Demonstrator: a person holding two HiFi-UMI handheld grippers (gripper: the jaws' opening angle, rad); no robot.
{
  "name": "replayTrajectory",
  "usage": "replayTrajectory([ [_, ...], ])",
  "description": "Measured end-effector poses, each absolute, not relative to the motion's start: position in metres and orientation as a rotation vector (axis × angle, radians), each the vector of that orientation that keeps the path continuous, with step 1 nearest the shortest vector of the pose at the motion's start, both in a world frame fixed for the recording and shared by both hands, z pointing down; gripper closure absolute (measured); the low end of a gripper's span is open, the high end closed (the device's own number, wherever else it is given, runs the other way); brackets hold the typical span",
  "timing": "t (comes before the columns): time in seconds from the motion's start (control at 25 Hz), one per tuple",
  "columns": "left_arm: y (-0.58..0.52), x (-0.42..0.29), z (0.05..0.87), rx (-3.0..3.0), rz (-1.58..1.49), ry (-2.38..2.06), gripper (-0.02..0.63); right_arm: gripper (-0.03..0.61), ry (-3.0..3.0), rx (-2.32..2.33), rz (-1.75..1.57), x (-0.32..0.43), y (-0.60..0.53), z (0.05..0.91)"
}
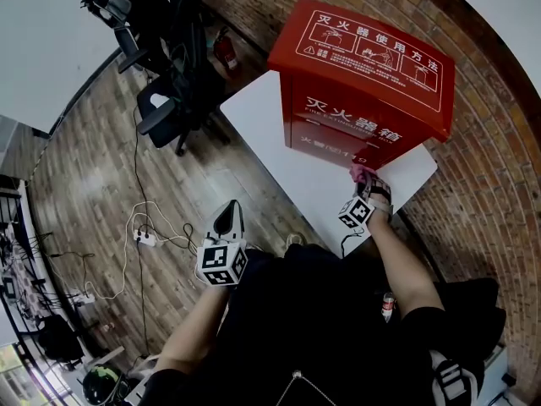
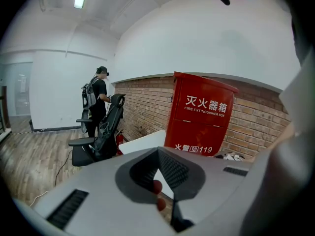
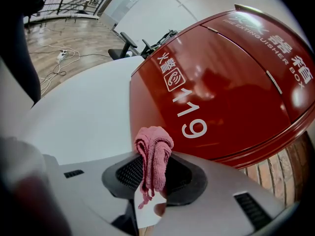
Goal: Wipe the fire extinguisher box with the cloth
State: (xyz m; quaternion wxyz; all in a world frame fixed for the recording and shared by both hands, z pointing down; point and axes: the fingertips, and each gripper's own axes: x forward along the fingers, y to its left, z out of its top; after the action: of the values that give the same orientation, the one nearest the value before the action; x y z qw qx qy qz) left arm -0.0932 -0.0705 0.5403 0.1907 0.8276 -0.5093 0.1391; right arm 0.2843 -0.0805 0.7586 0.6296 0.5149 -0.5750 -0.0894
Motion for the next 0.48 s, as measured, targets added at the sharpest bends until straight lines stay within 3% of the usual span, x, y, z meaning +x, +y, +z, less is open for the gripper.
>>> replayTrajectory([
  [0.48, -0.063, -0.113, 0.545, 2.279, 0.412, -1.486, 0.586, 0.466, -1.321, 1.162, -0.196, 0.282, -0.084, 0.777],
])
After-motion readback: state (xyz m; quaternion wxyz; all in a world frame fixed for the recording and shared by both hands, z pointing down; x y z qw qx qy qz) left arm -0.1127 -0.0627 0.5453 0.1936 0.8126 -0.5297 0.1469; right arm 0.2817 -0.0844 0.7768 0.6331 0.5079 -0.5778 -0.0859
